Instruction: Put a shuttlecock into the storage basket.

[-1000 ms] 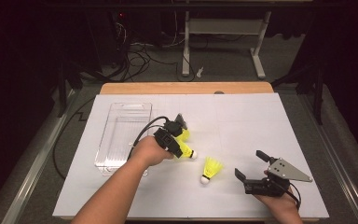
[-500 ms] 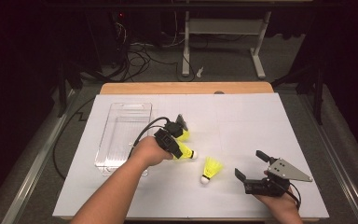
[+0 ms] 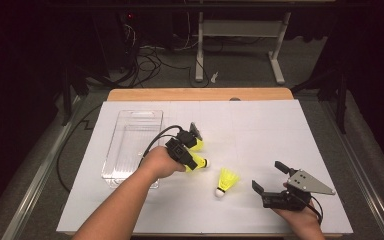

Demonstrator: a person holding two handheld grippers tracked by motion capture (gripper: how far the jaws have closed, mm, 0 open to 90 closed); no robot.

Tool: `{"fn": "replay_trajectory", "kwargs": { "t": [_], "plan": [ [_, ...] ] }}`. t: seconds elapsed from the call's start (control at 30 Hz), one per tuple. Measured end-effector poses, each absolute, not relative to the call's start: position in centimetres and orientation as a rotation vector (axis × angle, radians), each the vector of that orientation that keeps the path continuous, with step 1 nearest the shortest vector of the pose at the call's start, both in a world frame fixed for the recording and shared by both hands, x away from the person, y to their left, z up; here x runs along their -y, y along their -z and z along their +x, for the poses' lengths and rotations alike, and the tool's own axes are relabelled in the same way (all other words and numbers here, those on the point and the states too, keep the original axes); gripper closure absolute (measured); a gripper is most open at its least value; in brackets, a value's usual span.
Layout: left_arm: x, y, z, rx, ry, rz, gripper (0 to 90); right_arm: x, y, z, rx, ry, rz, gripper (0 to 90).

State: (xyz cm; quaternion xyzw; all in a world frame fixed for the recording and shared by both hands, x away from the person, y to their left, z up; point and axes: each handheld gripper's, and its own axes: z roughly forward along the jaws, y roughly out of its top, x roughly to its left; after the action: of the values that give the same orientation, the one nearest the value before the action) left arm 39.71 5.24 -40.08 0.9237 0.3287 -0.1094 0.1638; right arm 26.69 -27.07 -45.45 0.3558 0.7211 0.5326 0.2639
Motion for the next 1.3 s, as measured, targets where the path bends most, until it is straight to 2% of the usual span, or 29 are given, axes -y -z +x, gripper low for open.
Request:
{"fn": "replay_trajectory", "kwargs": {
  "t": [0.47, 1.3],
  "plan": [
    [-5.7, 38.9, 38.7, -0.917, 0.293, 2.659, 89.1, 26.9, 45.5, 26.7, -1.954, -1.434, 0.956, 0.9],
    [-6.9, 35.9, 37.9, -0.915, 0.233, 2.608, 88.9, 26.6, 45.9, 26.7, -1.972, -1.437, 0.957, 0.4]
  ]
}}
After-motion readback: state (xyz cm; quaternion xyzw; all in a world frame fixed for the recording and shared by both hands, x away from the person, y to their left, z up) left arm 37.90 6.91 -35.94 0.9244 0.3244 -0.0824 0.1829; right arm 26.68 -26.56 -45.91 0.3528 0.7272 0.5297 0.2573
